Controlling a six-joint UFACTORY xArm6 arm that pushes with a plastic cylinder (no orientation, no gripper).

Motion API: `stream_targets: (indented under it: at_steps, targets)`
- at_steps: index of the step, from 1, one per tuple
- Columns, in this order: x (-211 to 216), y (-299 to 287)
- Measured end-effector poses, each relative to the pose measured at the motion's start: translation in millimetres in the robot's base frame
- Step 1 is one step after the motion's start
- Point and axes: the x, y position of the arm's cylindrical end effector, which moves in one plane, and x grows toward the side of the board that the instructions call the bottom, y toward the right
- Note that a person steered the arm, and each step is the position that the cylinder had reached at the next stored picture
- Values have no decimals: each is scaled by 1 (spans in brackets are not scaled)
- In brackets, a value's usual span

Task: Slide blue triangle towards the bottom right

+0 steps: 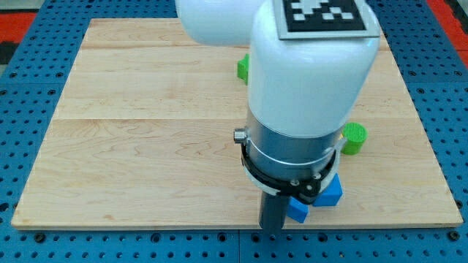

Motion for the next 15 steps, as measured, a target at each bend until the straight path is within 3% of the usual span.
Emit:
stream_targets:
  at_steps: [2,3,5,6,7,15]
  targets:
    - [-59,15]
    - [-62,37]
    - [-61,-89]
    - [-50,-94]
    - [-19,-48]
    - [-19,137]
